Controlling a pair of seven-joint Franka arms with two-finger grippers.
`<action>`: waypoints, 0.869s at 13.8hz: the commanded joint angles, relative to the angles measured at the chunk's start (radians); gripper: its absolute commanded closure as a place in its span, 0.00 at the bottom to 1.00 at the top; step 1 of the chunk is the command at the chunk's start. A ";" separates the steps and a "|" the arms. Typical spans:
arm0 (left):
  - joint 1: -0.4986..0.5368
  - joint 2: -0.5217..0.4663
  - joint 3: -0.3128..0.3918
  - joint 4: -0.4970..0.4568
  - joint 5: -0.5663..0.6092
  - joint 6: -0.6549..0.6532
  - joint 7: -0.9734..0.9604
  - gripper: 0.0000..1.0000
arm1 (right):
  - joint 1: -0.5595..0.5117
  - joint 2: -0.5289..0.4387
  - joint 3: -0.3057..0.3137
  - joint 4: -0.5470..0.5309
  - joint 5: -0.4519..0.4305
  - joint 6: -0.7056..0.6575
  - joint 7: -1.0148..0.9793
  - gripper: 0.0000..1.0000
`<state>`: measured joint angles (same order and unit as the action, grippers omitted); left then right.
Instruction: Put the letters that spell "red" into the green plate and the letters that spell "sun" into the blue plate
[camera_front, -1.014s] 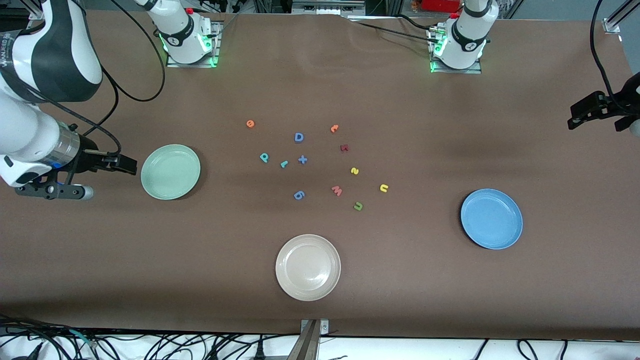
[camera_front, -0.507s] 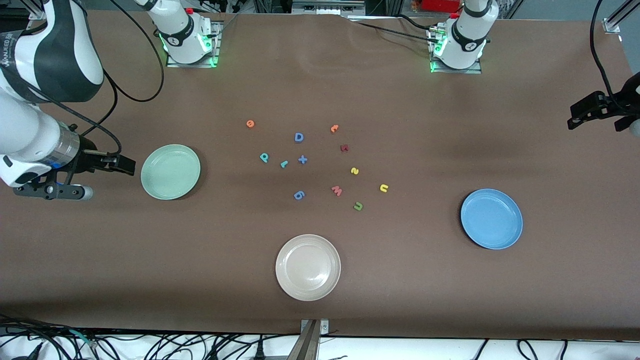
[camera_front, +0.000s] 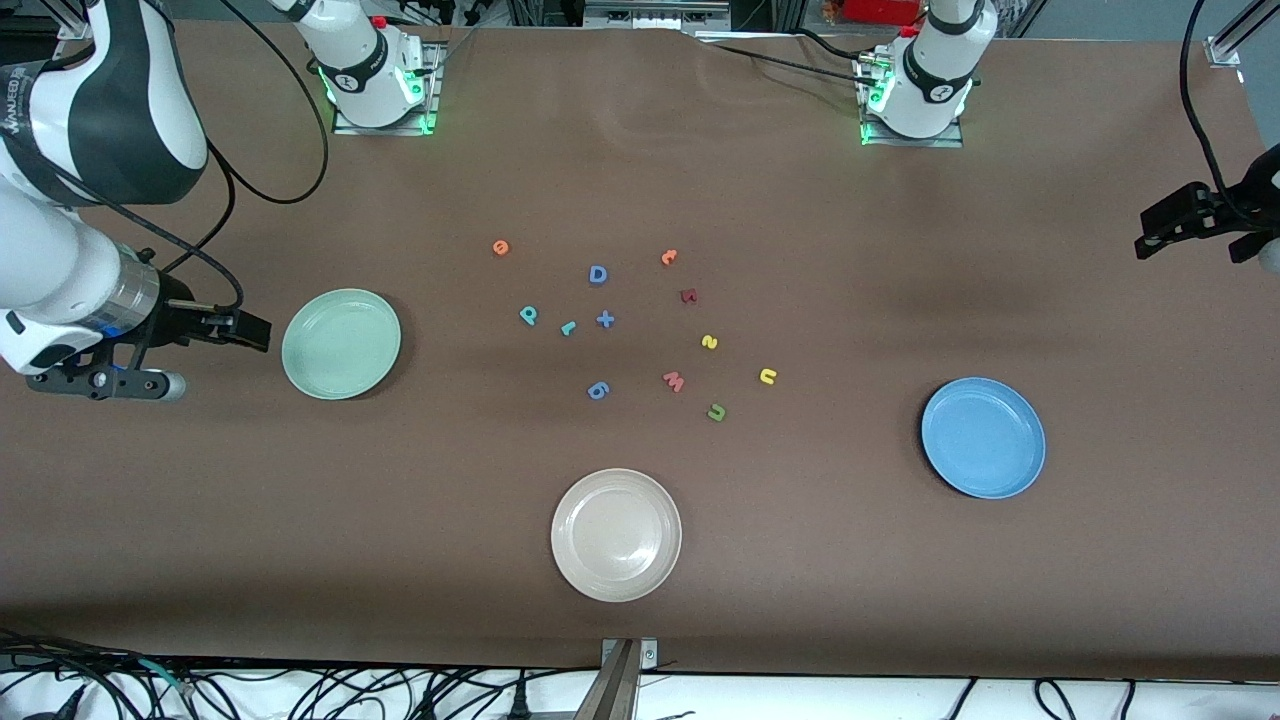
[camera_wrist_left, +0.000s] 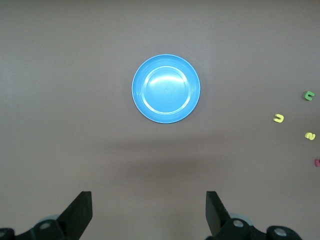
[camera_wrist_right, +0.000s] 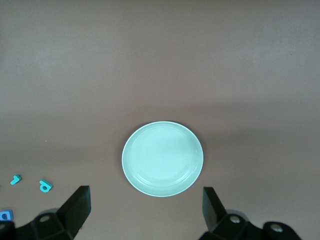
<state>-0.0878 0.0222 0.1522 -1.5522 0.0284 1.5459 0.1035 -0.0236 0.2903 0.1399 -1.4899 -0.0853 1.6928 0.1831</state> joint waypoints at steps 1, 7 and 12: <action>-0.001 0.018 0.000 0.011 -0.027 0.000 0.019 0.00 | -0.001 -0.005 0.013 -0.007 -0.010 -0.002 0.009 0.01; -0.092 0.096 -0.002 0.011 -0.025 0.000 -0.007 0.00 | 0.008 -0.023 0.075 -0.047 -0.008 -0.039 0.113 0.01; -0.095 0.223 -0.025 0.012 -0.148 0.048 -0.016 0.00 | 0.007 -0.045 0.194 -0.110 0.004 -0.070 0.364 0.01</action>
<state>-0.1846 0.1807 0.1277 -1.5547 -0.0525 1.5610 0.0879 -0.0101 0.2885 0.2979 -1.5353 -0.0847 1.6250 0.4644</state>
